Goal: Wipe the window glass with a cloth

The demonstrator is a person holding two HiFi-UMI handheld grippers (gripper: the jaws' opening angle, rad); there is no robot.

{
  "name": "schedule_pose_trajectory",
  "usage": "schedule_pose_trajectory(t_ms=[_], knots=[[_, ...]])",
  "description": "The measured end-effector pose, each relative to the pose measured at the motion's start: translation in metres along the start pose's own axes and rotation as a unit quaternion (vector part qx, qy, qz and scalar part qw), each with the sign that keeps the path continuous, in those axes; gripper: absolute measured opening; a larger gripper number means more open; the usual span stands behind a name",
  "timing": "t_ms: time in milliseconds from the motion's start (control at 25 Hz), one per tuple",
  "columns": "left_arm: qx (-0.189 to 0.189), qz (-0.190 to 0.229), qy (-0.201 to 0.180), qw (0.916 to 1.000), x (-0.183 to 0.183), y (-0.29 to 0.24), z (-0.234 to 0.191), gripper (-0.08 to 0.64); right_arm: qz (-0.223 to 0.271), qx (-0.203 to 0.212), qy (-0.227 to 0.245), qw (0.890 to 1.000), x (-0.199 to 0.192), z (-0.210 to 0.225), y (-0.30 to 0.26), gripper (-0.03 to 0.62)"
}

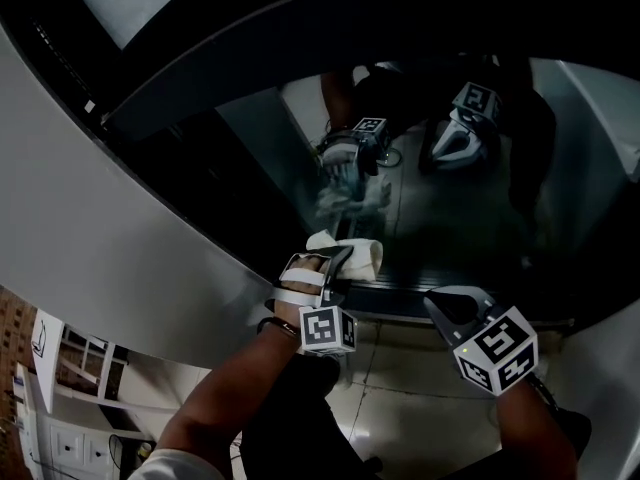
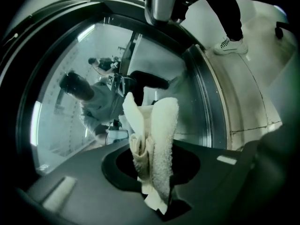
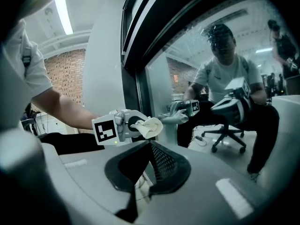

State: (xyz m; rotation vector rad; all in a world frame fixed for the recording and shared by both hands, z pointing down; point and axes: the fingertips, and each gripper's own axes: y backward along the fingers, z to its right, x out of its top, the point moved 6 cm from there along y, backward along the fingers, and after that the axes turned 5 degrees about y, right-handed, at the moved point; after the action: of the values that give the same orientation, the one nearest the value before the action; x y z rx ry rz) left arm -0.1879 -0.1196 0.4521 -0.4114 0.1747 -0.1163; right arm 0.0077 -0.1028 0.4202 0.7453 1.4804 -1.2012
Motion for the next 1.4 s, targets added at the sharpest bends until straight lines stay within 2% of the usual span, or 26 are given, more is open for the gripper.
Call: schedule_pose_trajectory(t_ms=[160, 360, 640, 920, 1080, 1240, 1400], knots=[[0.023, 0.004, -0.002, 0.9997, 0.031, 0.032, -0.023, 0.109, 0.018, -0.008, 0.000, 1.000, 0.001, 0.006, 0.022, 0.000], [0.053, -0.012, 0.010, 0.9985, 0.040, 0.059, -0.051, 0.109, 0.044, -0.010, -0.006, 0.999, 0.013, 0.007, 0.032, 0.000], [0.078, 0.000, 0.002, 0.9970, 0.064, 0.084, -0.079, 0.107, 0.050, -0.010, -0.005, 0.999, 0.014, 0.004, 0.042, 0.000], [0.131, 0.018, -0.005, 0.9913, 0.097, 0.107, -0.129, 0.107, 0.051, -0.018, 0.016, 0.998, 0.019, 0.002, 0.048, 0.000], [0.171, 0.030, -0.011, 0.9848, 0.117, 0.111, -0.165, 0.108, 0.046, -0.016, 0.016, 0.999, 0.018, 0.001, 0.047, 0.000], [0.223, 0.038, -0.036, 0.9734, 0.138, 0.119, -0.196, 0.107, 0.052, -0.016, 0.015, 0.998, 0.017, 0.001, 0.048, 0.000], [0.261, 0.037, -0.026, 0.9644, 0.144, 0.123, -0.229, 0.107, 0.054, -0.018, 0.010, 0.998, 0.019, 0.005, 0.047, 0.000]])
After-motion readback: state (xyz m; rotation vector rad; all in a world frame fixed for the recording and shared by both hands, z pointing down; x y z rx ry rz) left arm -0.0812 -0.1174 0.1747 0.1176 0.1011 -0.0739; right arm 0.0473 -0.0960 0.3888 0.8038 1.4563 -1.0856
